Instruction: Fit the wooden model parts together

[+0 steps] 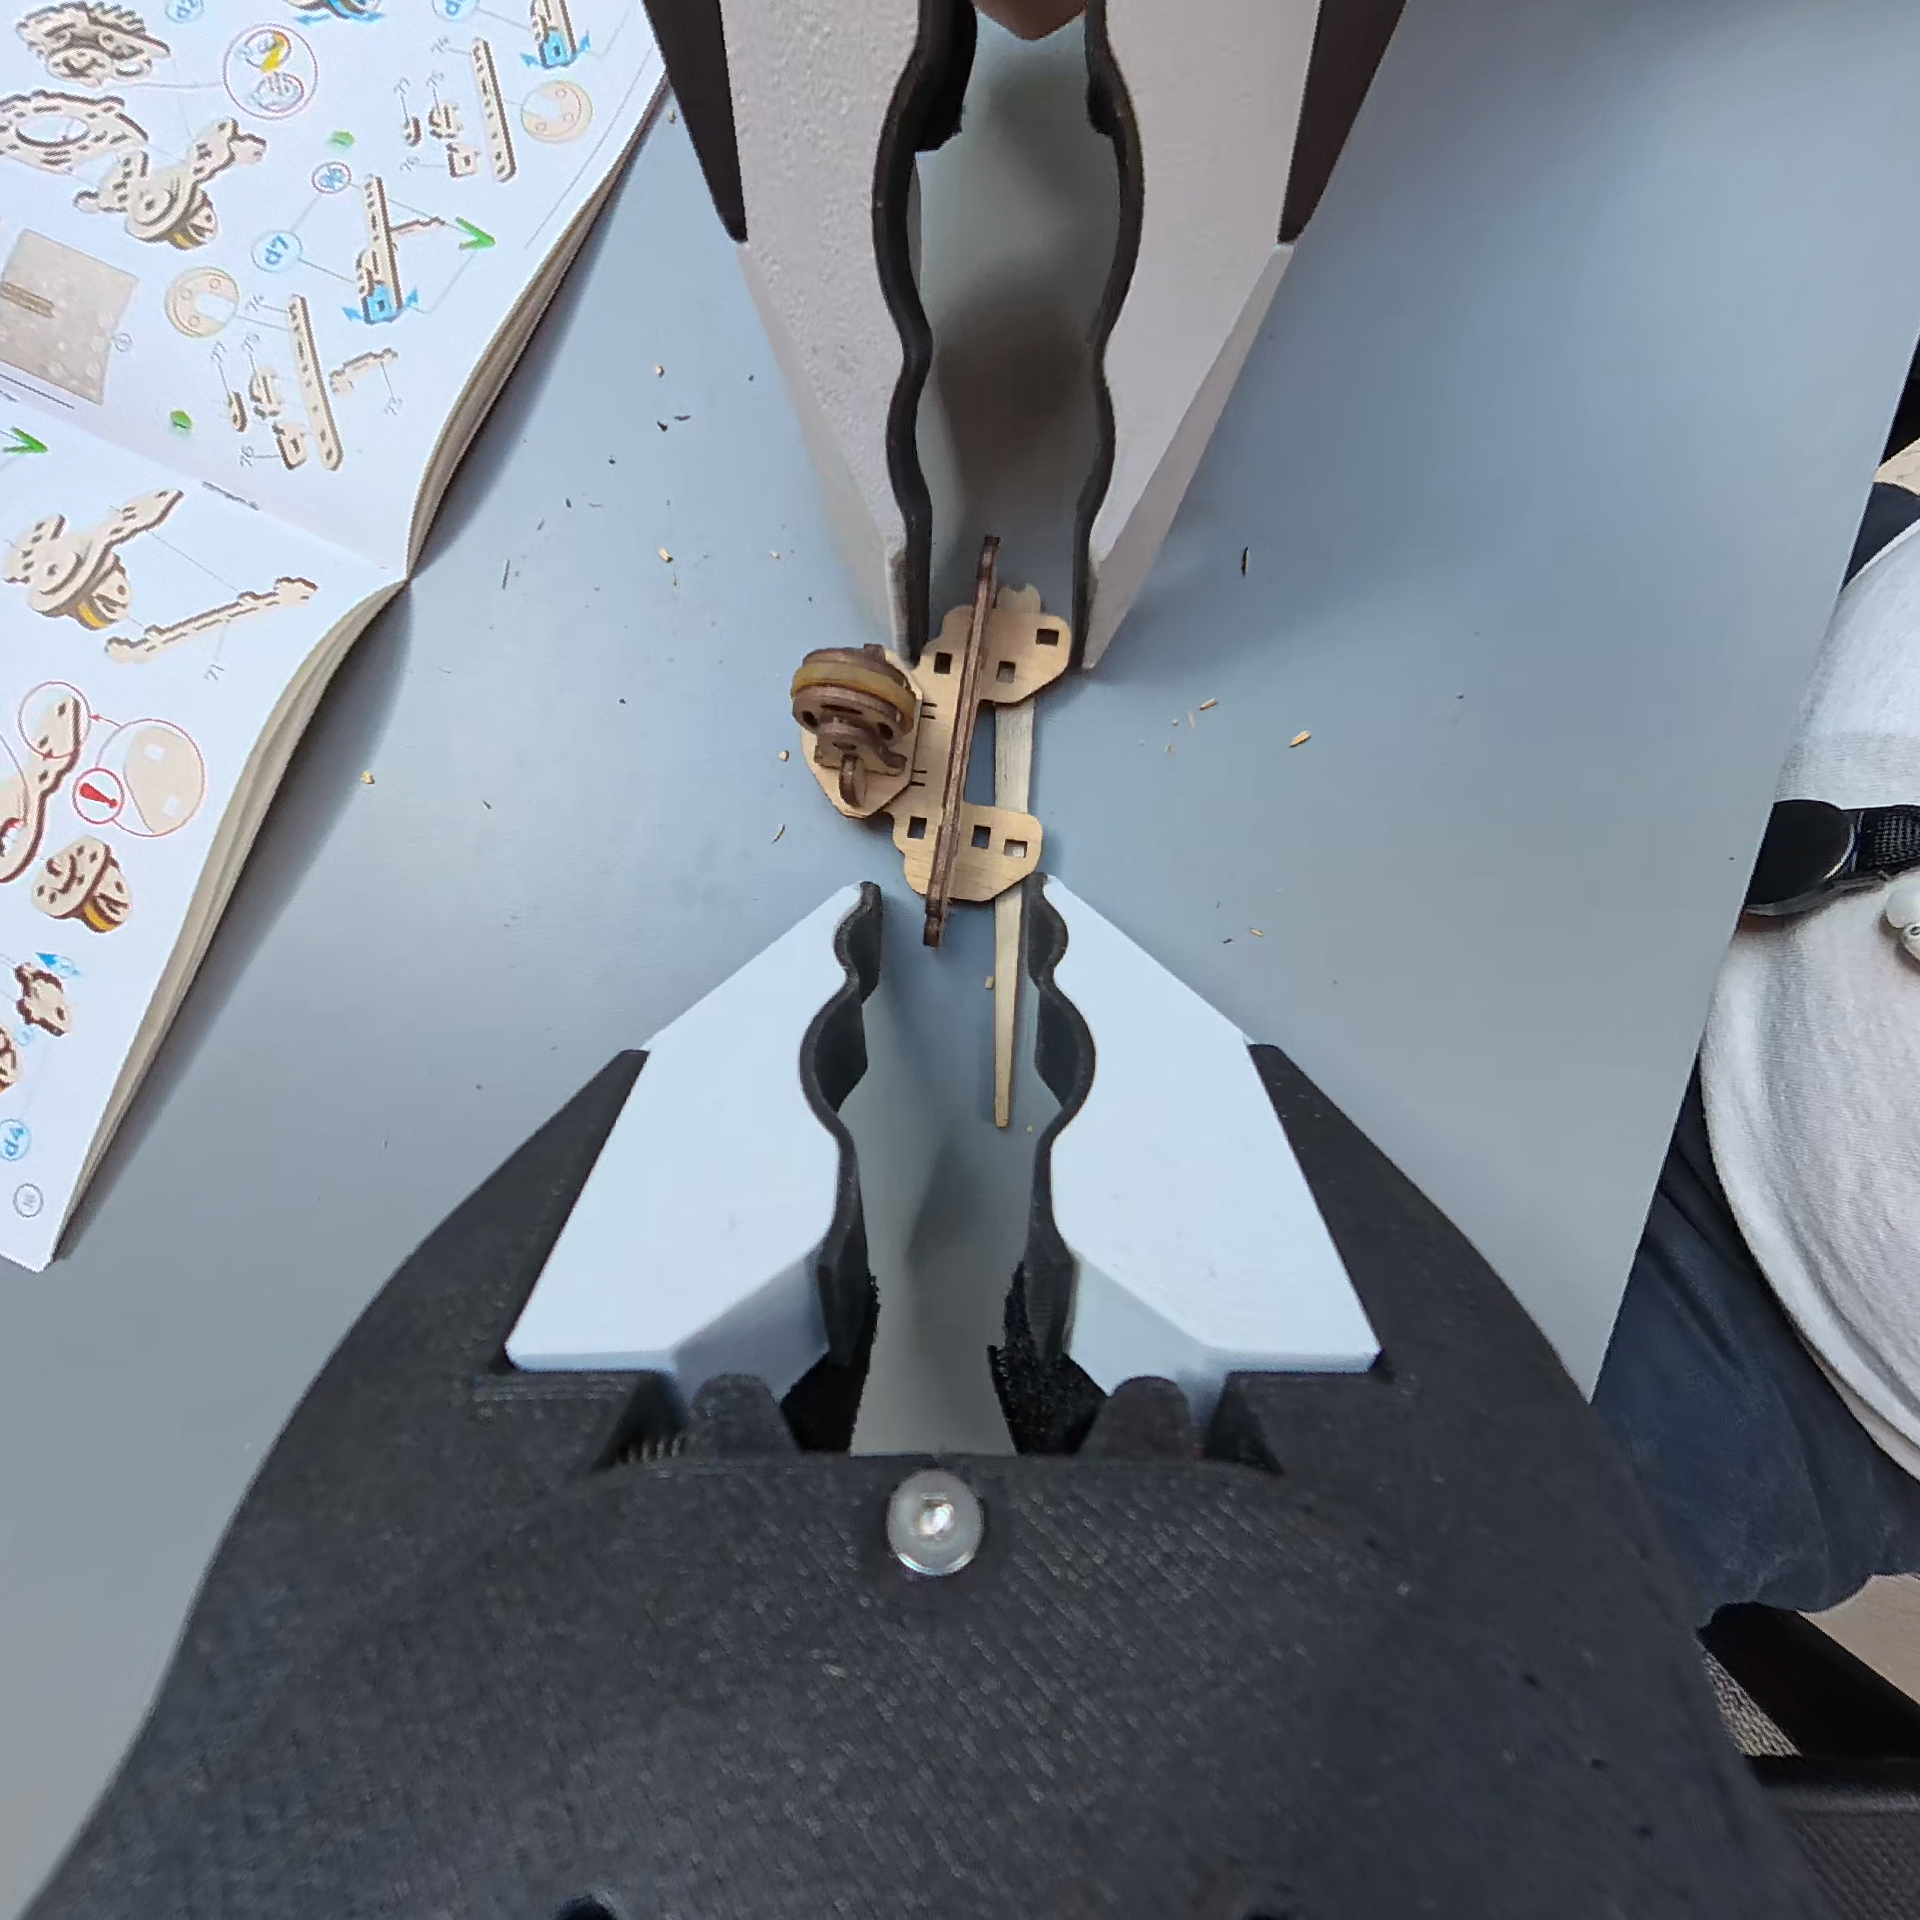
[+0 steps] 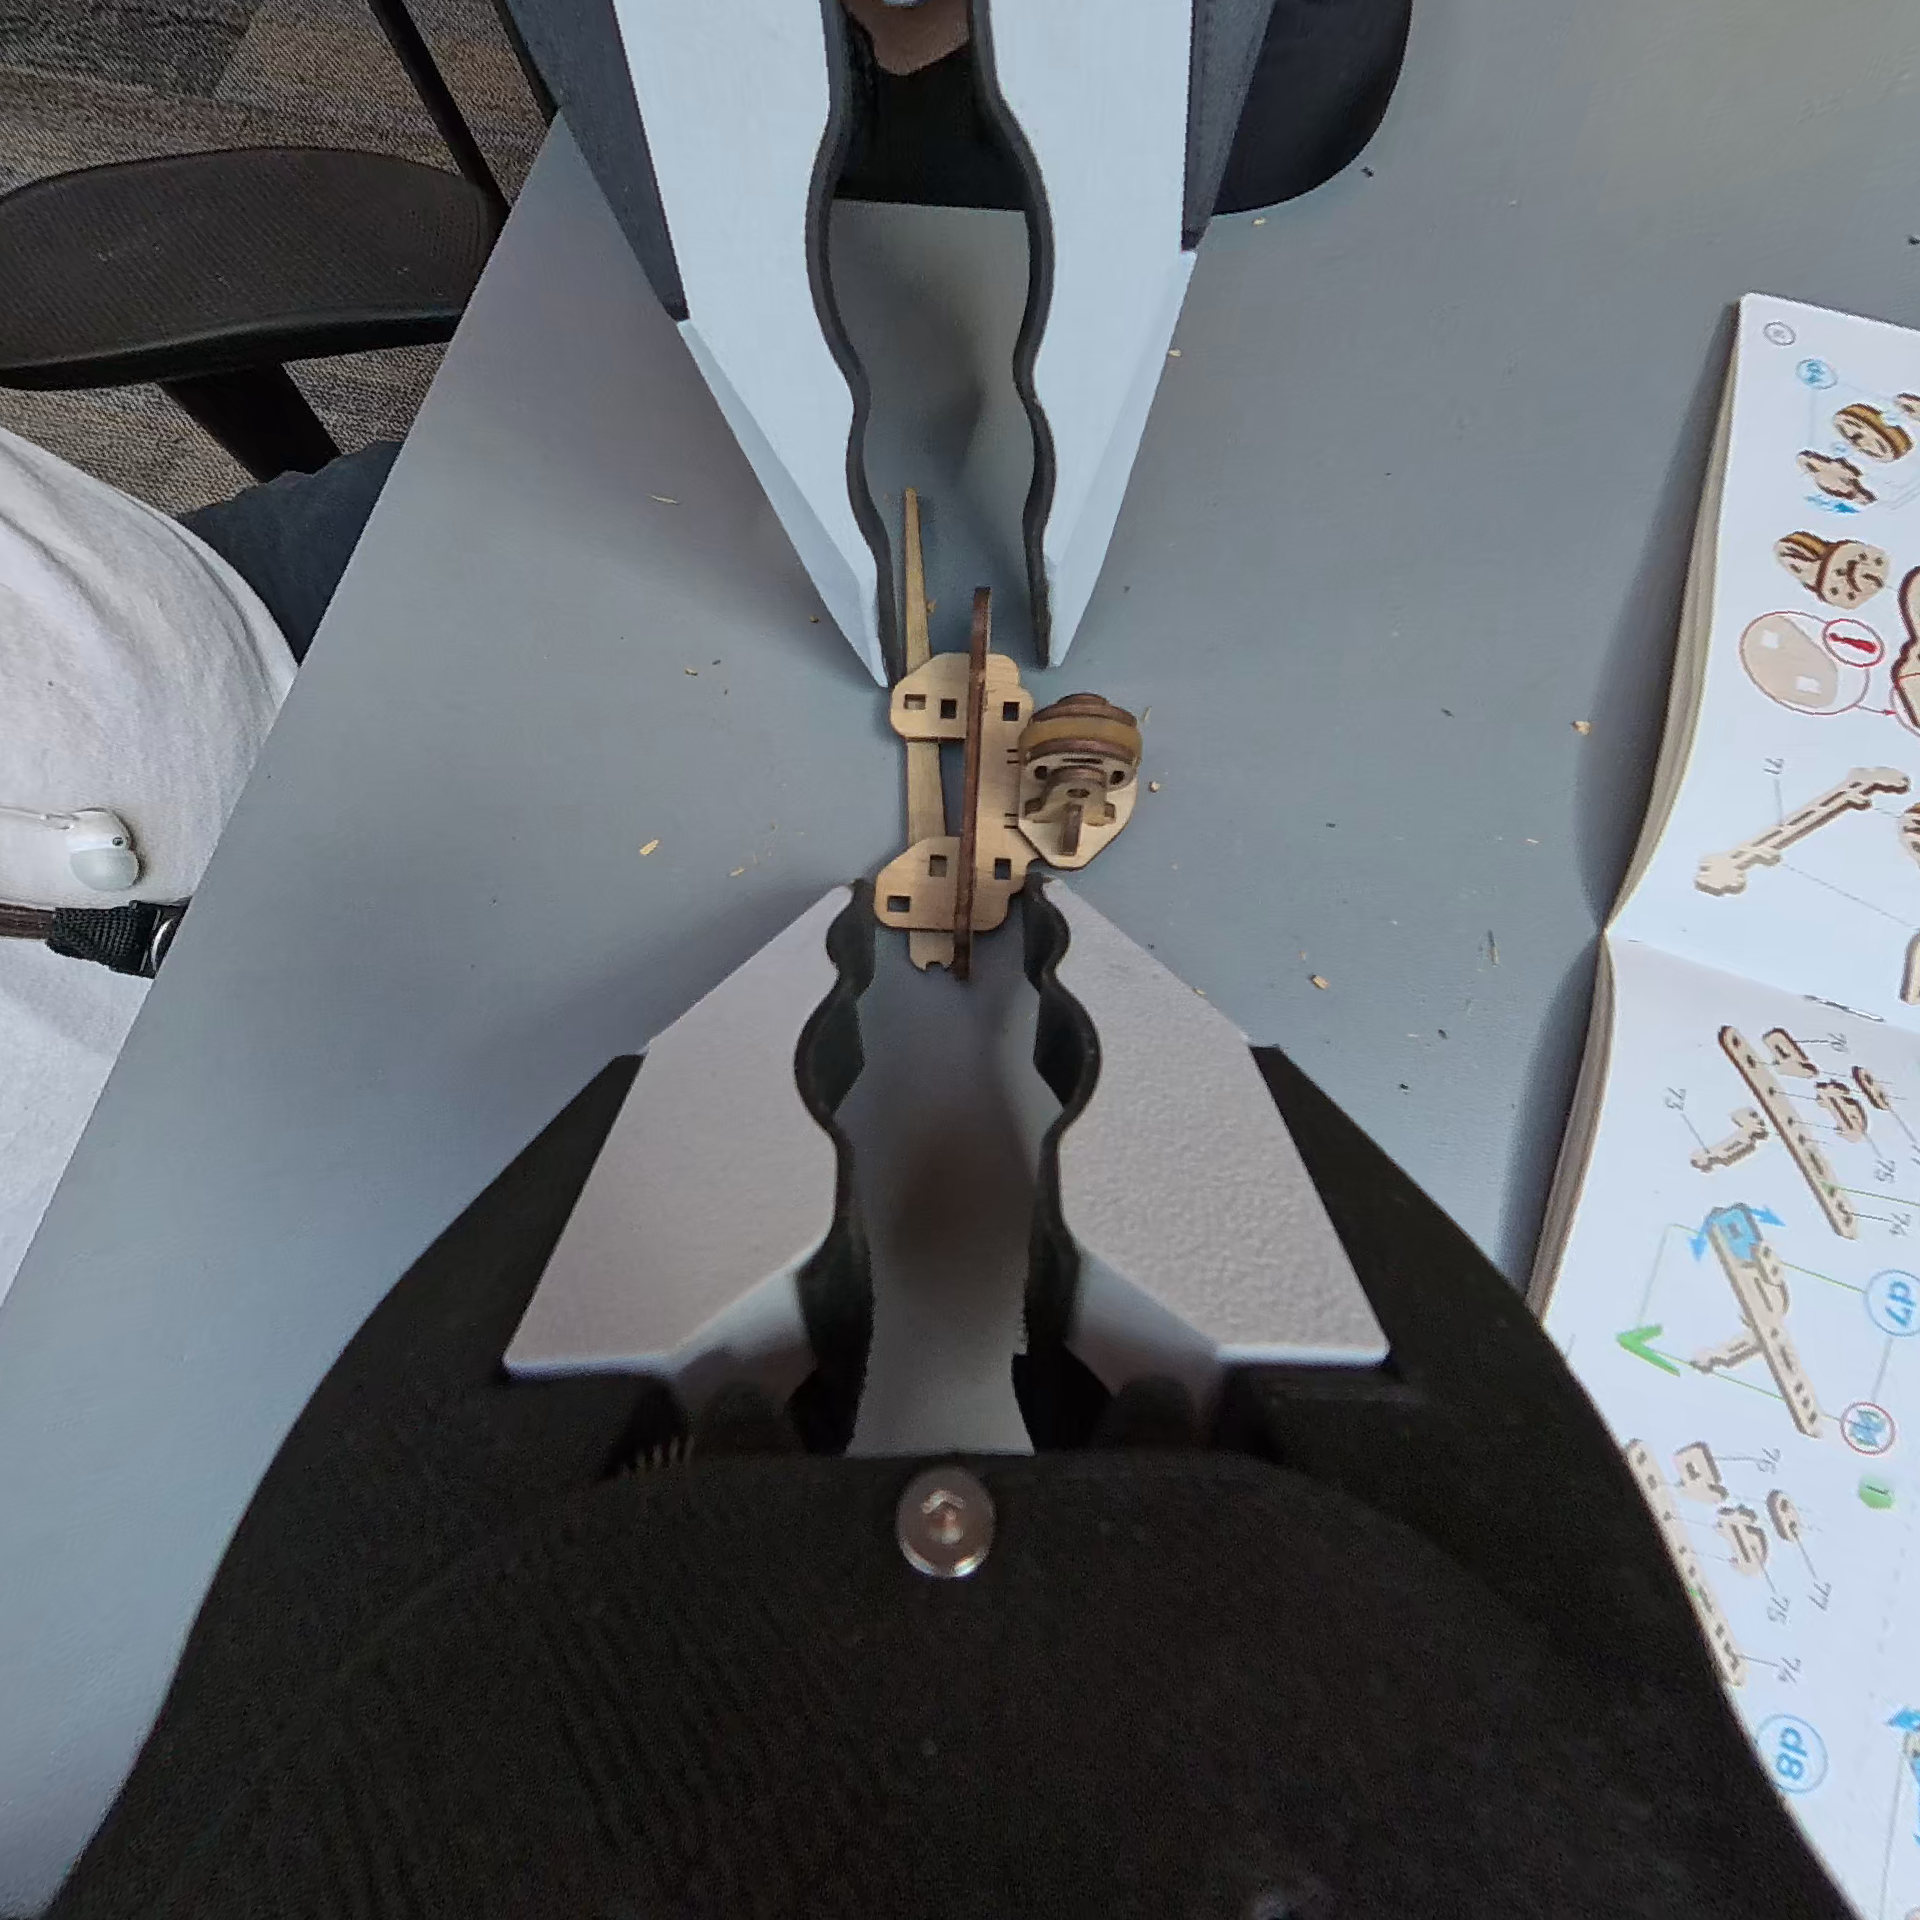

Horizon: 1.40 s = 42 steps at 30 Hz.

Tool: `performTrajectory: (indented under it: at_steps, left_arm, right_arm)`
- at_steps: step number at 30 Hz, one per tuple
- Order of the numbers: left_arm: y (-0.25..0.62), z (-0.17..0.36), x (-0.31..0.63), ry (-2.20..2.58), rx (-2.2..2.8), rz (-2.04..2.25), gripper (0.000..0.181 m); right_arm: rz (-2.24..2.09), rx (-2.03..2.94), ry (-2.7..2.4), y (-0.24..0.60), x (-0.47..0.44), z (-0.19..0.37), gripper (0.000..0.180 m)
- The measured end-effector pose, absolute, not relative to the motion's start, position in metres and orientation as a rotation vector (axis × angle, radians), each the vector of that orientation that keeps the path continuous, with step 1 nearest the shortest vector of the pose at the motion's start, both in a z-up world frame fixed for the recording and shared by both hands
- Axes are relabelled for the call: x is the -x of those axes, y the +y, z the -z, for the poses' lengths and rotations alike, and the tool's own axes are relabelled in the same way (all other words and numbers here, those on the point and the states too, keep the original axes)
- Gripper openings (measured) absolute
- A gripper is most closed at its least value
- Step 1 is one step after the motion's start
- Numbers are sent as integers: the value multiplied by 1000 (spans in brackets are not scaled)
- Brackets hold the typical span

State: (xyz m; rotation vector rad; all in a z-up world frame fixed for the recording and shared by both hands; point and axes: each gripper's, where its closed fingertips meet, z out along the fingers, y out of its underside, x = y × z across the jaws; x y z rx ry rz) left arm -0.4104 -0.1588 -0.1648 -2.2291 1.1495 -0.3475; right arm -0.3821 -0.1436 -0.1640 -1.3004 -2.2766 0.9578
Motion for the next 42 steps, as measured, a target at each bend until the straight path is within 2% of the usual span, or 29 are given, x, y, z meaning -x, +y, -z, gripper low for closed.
performTrajectory:
  at_steps: [4, 10, 16, 30, 42]
  left_arm:
    - [-159, 164, 410, 1143, 2217, 351, 27]
    - [-159, 151, 411, 1116, 2136, 322, 38]
    - [-157, 143, 414, 1152, 2013, 105, 42]
    - [-143, 139, 409, 1207, 1893, -192, 37]
    - [-127, 149, 410, 1218, 1843, -397, 27]
  right_arm:
    - [-1004, 1335, -2263, -145, 382, 162, 28]
    - [-1156, 1469, -2190, -142, 383, 155, 28]
    - [-1363, 1641, -2098, -141, 384, 149, 28]
    - [-1785, 1989, -1799, -135, 389, 134, 27]
    - [-1844, 2078, -1690, -129, 392, 134, 27]
